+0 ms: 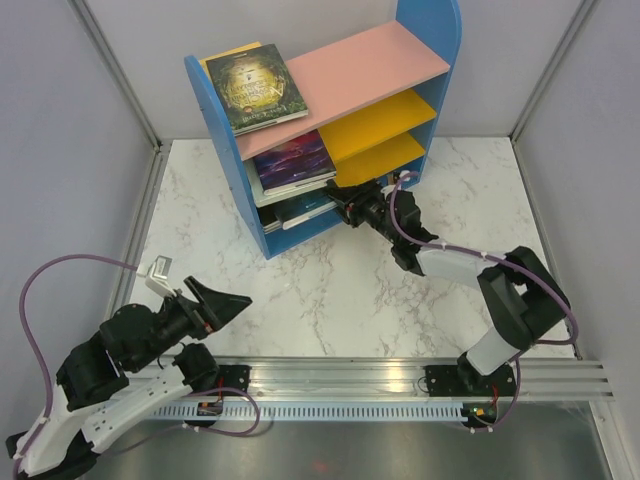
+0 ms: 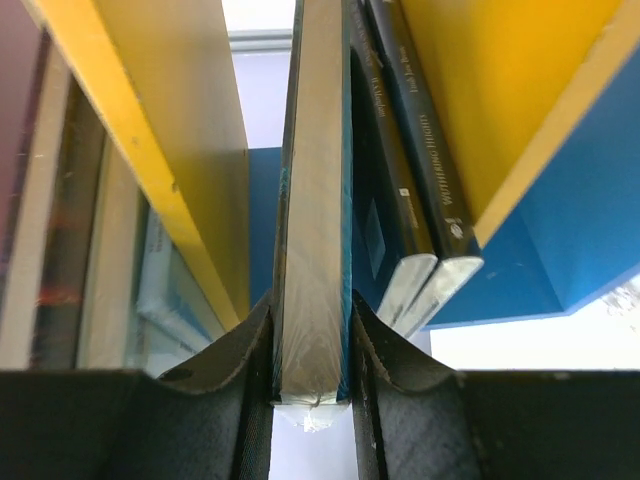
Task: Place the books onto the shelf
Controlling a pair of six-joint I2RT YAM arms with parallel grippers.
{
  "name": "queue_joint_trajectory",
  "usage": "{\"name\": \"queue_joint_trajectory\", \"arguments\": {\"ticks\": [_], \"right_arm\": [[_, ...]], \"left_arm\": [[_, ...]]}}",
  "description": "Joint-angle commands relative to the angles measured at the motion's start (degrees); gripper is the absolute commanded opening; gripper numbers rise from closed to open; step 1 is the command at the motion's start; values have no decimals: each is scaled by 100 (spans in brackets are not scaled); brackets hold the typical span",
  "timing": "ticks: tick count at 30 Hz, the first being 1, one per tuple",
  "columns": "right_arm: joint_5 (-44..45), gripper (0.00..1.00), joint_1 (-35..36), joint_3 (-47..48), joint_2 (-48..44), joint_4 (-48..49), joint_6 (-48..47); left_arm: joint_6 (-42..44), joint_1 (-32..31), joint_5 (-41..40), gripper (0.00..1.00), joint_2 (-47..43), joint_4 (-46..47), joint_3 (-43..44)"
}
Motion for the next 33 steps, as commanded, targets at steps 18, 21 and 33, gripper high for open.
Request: {"name": "queue_joint_trajectory", "arguments": {"ticks": [18,21,33], "right_arm": [[-277,38,766,2008,1223,-626,-810],[-286,72,766,1622,863,-837,-934],[-681,98,827,1190,71,-2552,-1672]], "left_arm": [[-207,-24,-328,100,-290,-708,340],[-180,-24,-389,100,-299,-752,384],[-136,-42,-548,100,-194,-770,349]]}}
